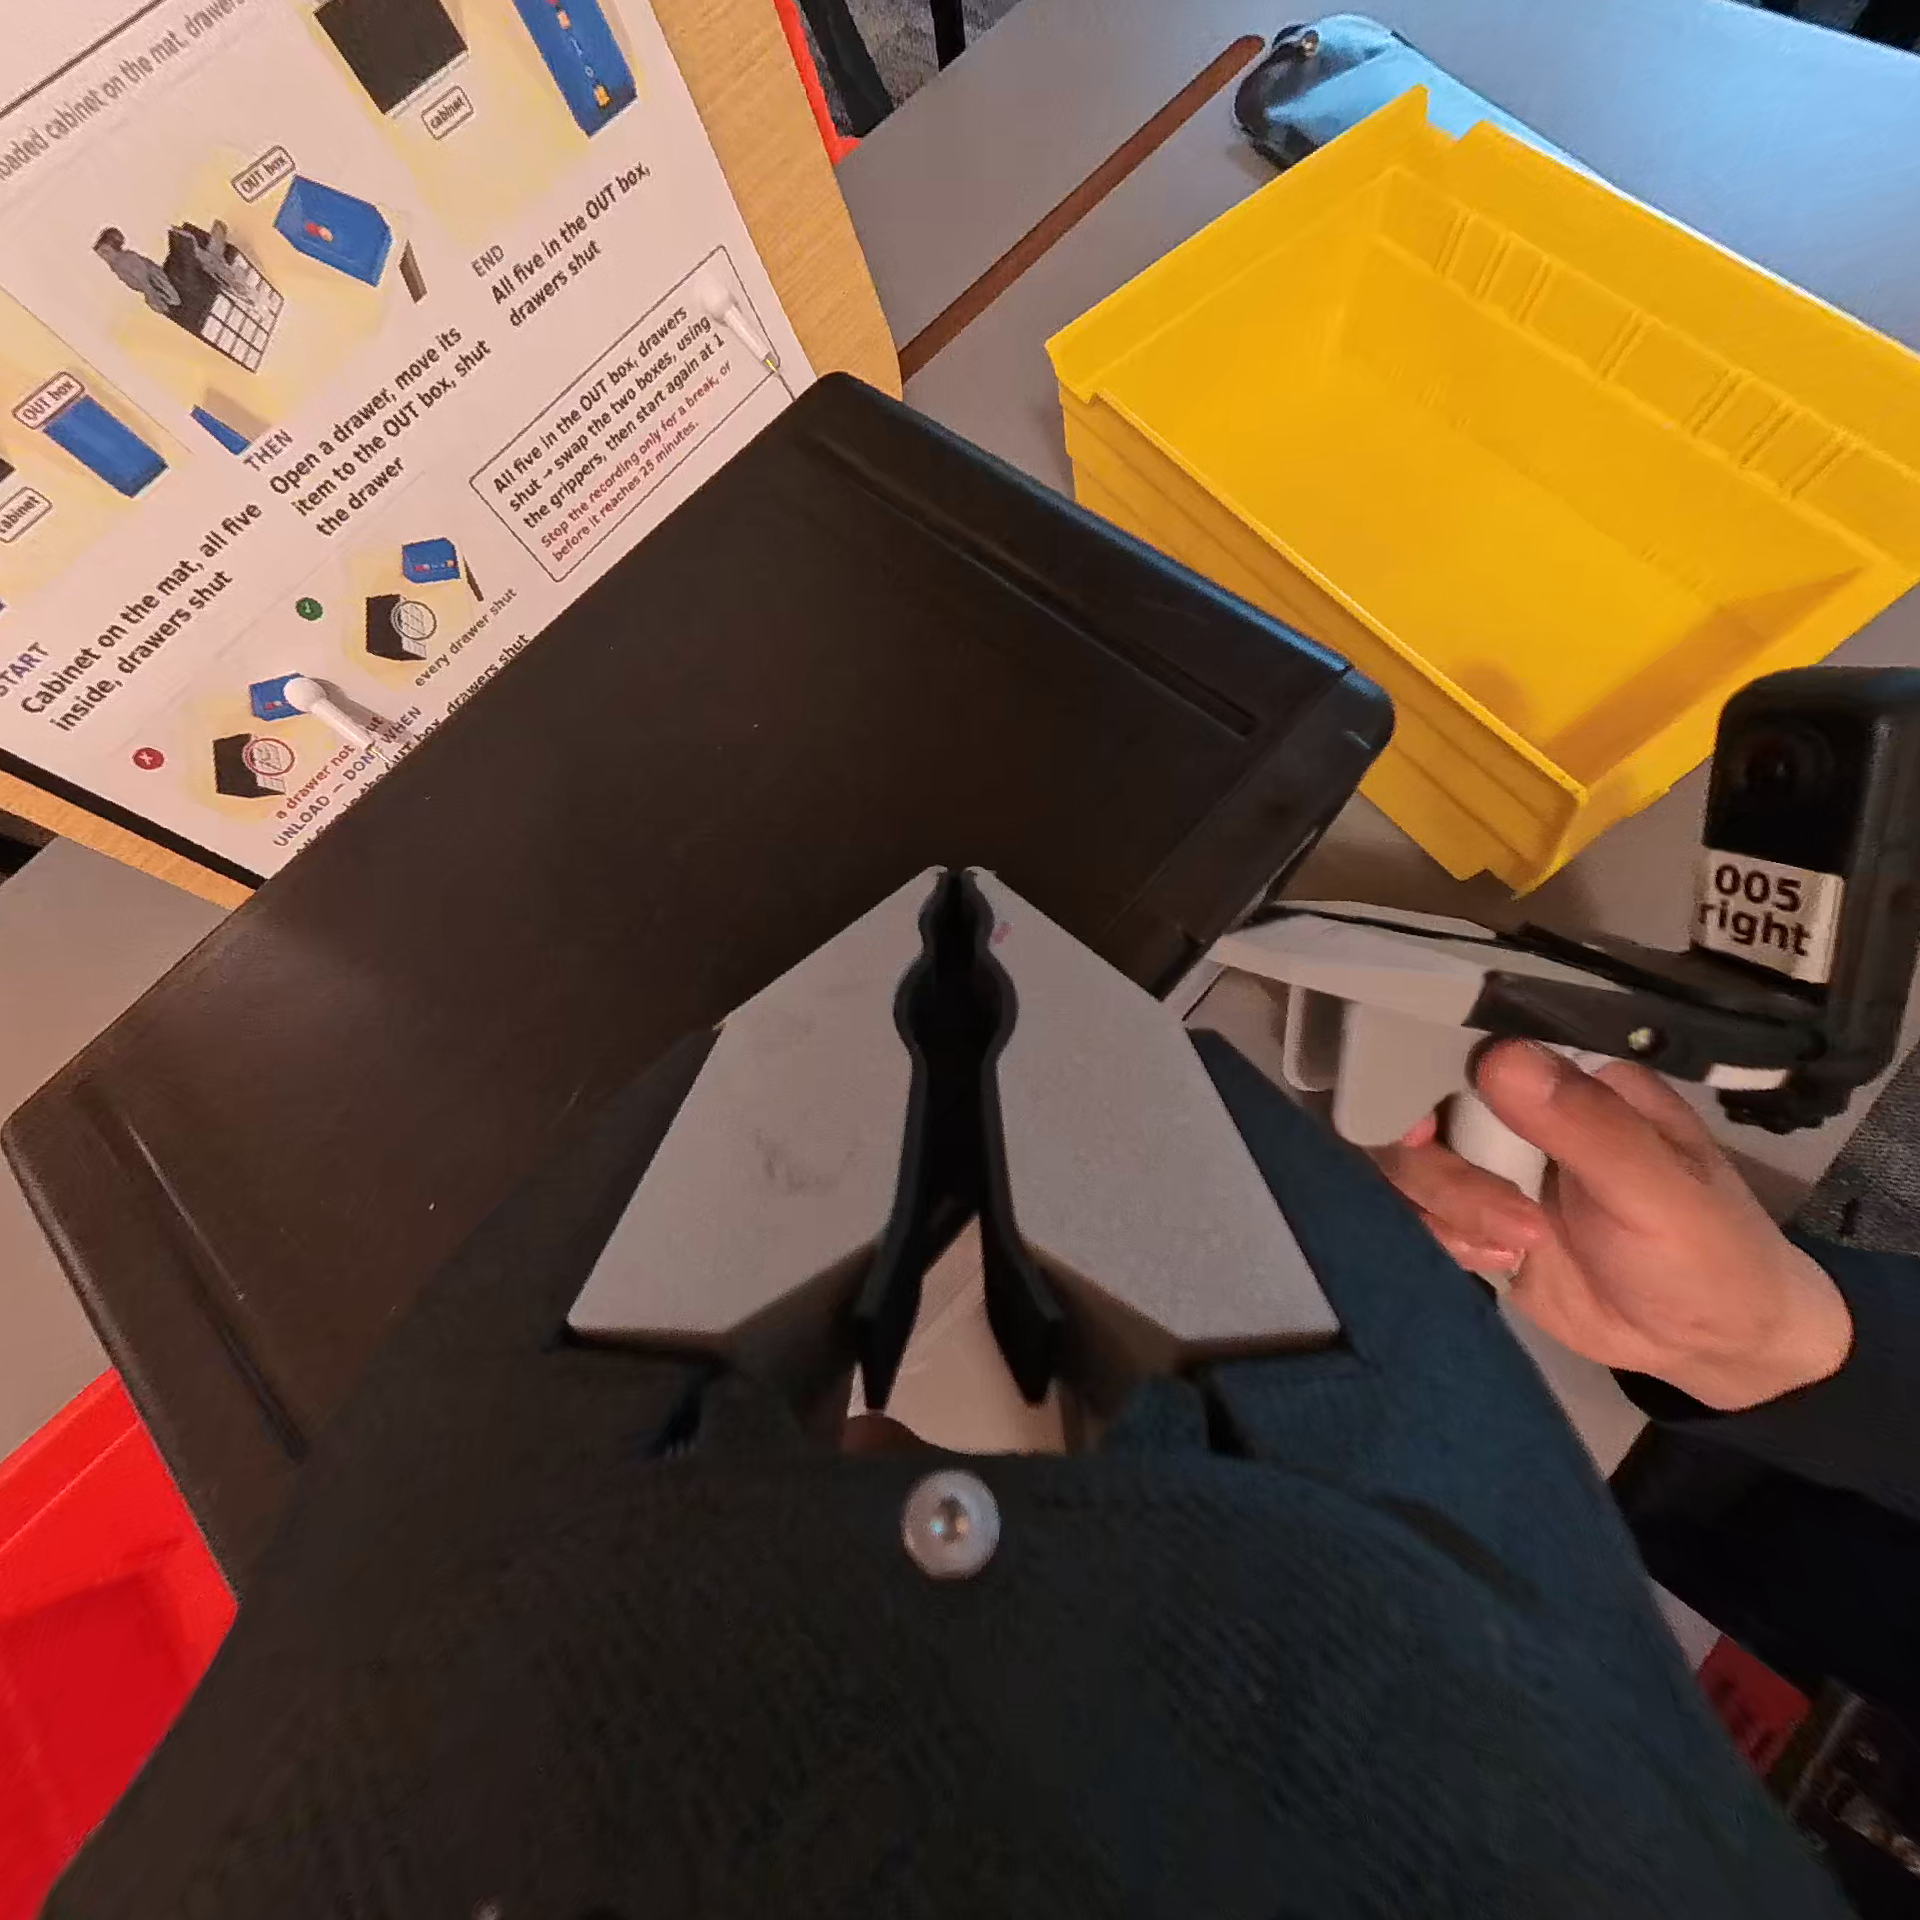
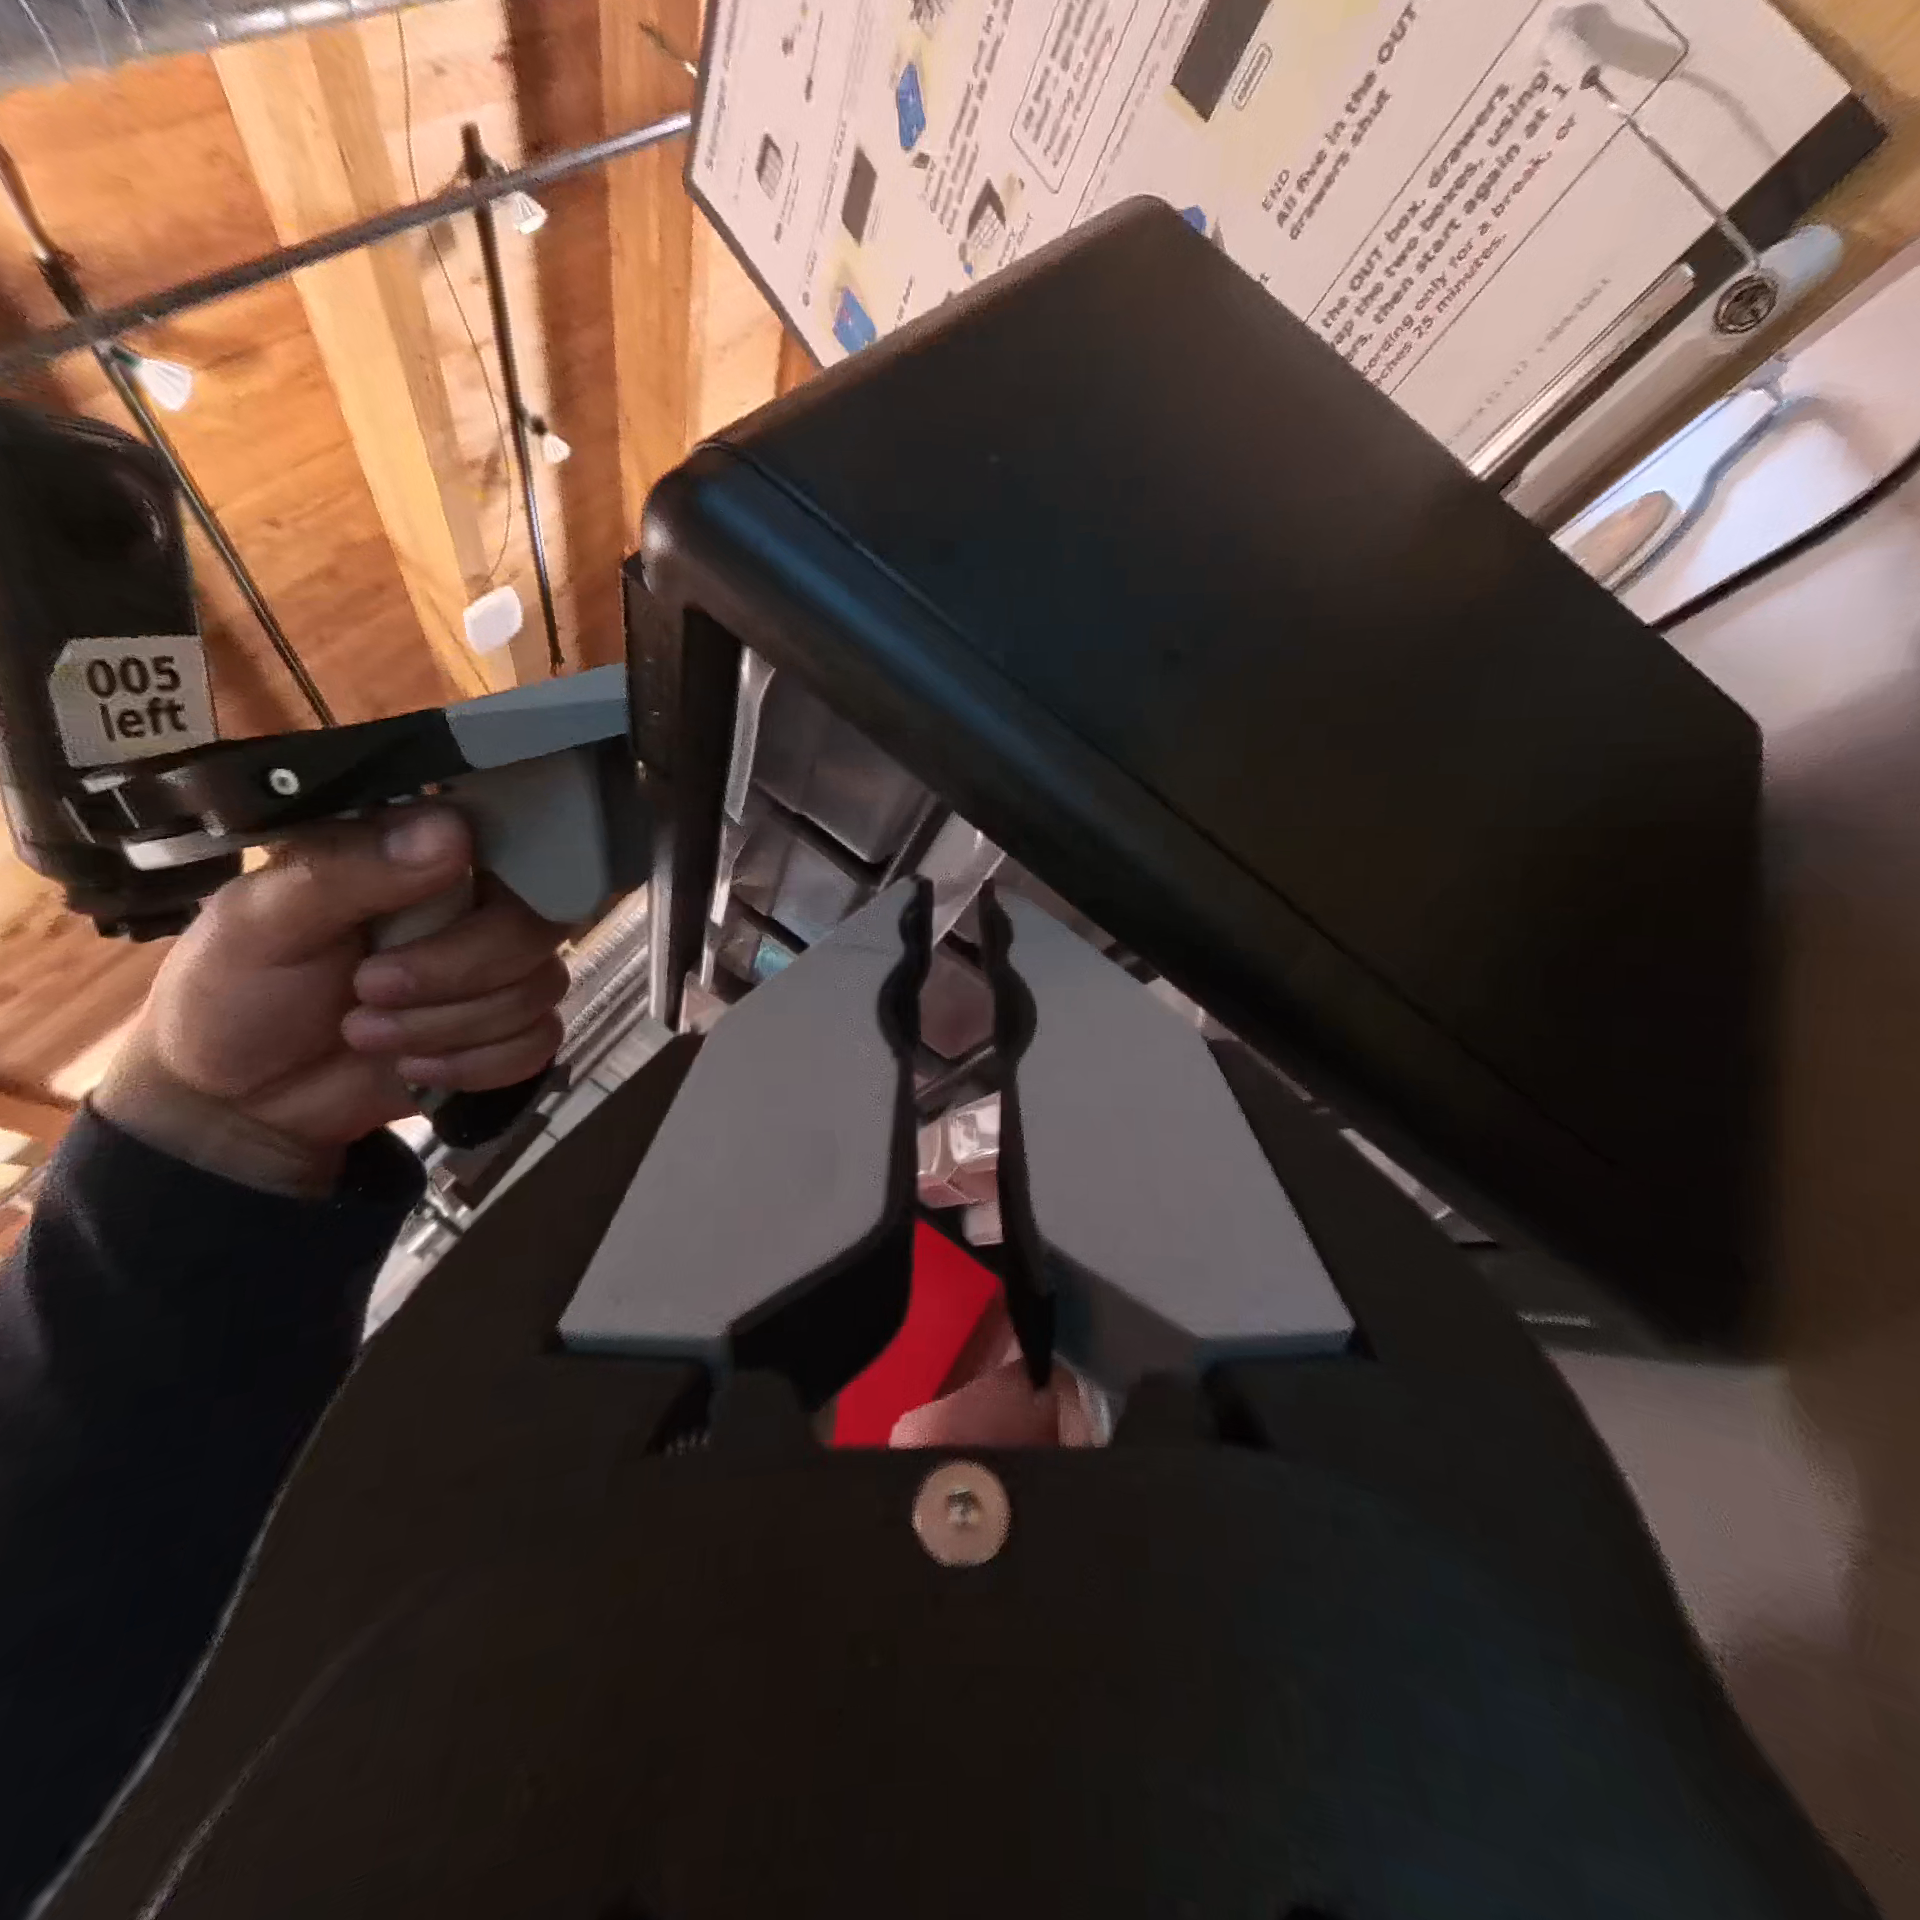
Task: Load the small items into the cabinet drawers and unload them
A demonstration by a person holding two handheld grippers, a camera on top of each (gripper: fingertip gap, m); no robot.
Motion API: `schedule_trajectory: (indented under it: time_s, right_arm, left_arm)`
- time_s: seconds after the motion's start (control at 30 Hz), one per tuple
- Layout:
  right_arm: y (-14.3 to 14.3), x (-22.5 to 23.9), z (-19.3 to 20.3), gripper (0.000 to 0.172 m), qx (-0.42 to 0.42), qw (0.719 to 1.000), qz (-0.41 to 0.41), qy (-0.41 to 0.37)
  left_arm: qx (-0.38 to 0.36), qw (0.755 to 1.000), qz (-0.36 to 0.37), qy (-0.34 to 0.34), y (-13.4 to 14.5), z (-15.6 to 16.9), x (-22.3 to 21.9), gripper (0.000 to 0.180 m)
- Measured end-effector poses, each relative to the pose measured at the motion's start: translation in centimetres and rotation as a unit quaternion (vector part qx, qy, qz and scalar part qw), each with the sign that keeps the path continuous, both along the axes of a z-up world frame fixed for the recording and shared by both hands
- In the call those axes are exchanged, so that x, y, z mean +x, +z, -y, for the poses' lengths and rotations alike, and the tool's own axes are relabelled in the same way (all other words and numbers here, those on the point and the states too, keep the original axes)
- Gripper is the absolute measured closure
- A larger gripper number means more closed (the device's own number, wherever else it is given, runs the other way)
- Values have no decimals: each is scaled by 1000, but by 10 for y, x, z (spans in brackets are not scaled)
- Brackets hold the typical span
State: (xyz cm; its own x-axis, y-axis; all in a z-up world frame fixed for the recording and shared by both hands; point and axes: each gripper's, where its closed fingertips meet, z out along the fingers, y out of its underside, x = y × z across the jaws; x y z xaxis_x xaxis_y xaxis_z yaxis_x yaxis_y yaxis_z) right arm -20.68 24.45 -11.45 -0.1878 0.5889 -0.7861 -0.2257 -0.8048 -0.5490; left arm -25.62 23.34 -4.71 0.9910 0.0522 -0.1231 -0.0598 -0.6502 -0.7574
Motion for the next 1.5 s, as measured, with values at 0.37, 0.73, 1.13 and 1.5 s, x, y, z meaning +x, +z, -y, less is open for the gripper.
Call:
schedule_trajectory:
  time_s: [0.37, 0.73, 1.13, 1.5]
  right_arm:
    - [1, 46, 35, 167, 32, 999, -6, 25]
    - [-27, 73, 47, 148, 149, 972, 161, 80]
    - [25, 28, 24, 150, 448, 757, 465, 103]
    - [-20, 20, 14, 155, 398, 665, 616, 139]
  left_arm:
    - [22, 1000, -1, -6, 3, 8, 3, 180]
    - [184, 980, -56, -40, -50, 76, 88, 142]
    - [237, 971, -5, -15, -102, 21, 66, 152]
    - [231, 972, 4, -43, -103, 19, 79, 145]
